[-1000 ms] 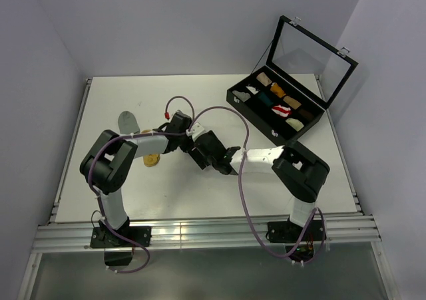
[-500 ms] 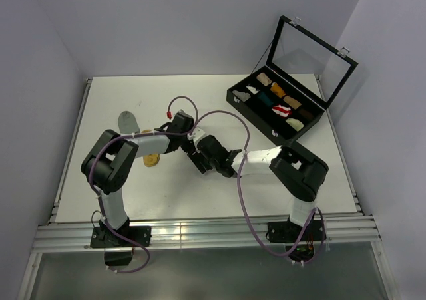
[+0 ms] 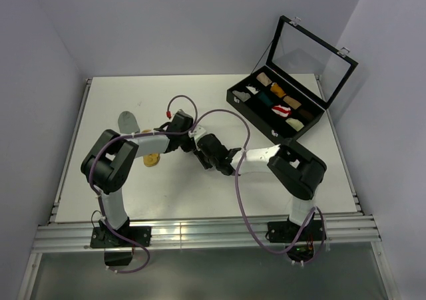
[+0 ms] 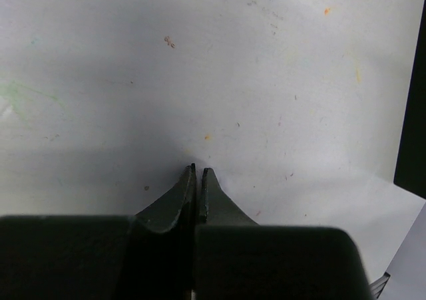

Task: Roll the socks
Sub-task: Pick up the sock at the center of the board.

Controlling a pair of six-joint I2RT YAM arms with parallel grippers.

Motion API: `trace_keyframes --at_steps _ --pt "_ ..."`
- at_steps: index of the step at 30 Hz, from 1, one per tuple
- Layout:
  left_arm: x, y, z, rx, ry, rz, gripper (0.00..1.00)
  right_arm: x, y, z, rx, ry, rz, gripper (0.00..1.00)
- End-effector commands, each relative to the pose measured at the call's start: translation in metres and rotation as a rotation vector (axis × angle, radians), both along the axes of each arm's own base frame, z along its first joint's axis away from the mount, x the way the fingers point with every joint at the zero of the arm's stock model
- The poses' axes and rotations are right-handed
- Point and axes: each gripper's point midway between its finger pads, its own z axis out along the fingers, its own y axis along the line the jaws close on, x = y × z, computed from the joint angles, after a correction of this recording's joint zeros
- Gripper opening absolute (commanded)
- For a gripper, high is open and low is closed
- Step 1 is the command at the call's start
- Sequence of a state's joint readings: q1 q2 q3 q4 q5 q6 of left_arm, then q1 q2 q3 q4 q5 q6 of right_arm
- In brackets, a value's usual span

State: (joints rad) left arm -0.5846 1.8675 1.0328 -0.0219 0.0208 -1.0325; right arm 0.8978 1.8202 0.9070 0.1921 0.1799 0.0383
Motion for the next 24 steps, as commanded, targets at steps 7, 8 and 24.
trace_keyframes --at_steps 7,8,24 --pt "-0.015 0.006 -0.004 0.047 0.035 -0.028 0.1 -0.038 -0.022 -0.054 -0.11 0.236 -0.002 0.0" --pt "-0.013 0.007 -0.001 0.043 0.031 -0.02 0.16 -0.036 -0.024 -0.052 -0.093 0.241 -0.016 0.0" --pt "0.063 0.082 0.162 -0.042 -0.242 0.222 0.79 -0.004 -0.045 0.063 0.149 0.119 -0.082 0.0"
